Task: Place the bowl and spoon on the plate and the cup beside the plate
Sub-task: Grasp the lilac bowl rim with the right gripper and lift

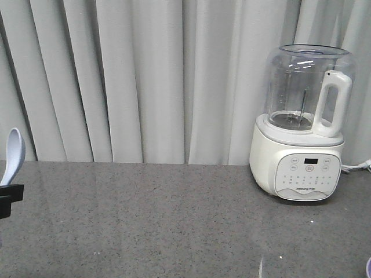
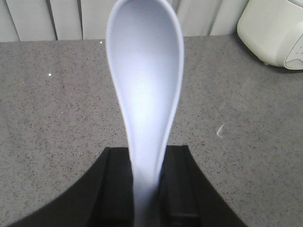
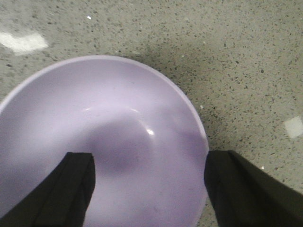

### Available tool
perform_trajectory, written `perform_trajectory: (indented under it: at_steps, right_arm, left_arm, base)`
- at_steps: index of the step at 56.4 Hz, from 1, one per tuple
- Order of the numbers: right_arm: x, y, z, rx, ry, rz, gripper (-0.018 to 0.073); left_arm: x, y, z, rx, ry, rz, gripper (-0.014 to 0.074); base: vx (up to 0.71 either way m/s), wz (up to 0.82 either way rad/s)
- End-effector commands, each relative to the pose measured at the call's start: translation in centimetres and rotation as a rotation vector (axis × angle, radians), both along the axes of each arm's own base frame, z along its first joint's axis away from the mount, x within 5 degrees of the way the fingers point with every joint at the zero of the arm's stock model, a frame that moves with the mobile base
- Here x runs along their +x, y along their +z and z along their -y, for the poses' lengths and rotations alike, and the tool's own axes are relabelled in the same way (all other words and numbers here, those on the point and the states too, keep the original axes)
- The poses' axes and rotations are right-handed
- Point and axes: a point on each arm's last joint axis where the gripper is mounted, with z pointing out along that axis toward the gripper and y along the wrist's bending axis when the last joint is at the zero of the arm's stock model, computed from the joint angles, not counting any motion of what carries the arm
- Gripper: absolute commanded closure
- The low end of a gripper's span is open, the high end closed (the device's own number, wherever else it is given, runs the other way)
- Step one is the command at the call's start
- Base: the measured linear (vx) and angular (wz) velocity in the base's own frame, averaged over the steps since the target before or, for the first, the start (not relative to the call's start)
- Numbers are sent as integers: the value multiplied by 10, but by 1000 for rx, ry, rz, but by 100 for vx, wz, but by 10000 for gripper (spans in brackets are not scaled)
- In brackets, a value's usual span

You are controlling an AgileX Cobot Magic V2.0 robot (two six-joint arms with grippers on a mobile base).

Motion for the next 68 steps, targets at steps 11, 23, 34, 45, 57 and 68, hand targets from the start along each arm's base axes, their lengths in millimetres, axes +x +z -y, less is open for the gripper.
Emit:
perform_trajectory:
  at_steps: [11,23,34,45,57,68]
  right_arm:
    - [-1,18,17,-39,-37,84,32]
    - [-1,16,24,-6,-49,99,32]
    - [5,3,28,-8,-50,39,32]
    - [6,3,30,-36,-41,36,32]
    - [13,-11,31,-18,-40,-7,32]
    - [20,-25,33,-3,-36,-43,113]
  left_arm:
    - [-3,17,1,-32,10,88,603]
    - [-3,16,1,-22,-1,80,603]
    - [-4,13,2,-16,-13,53,603]
    - [-4,13,2,-10,-15,54,603]
    - [-4,13,2,-9,-16,54,603]
    - [-4,13,2,-9,-16,54,603]
  base:
    - [0,0]
    - [0,0]
    - [0,0]
    - [0,0]
    - [0,0]
    - [0,0]
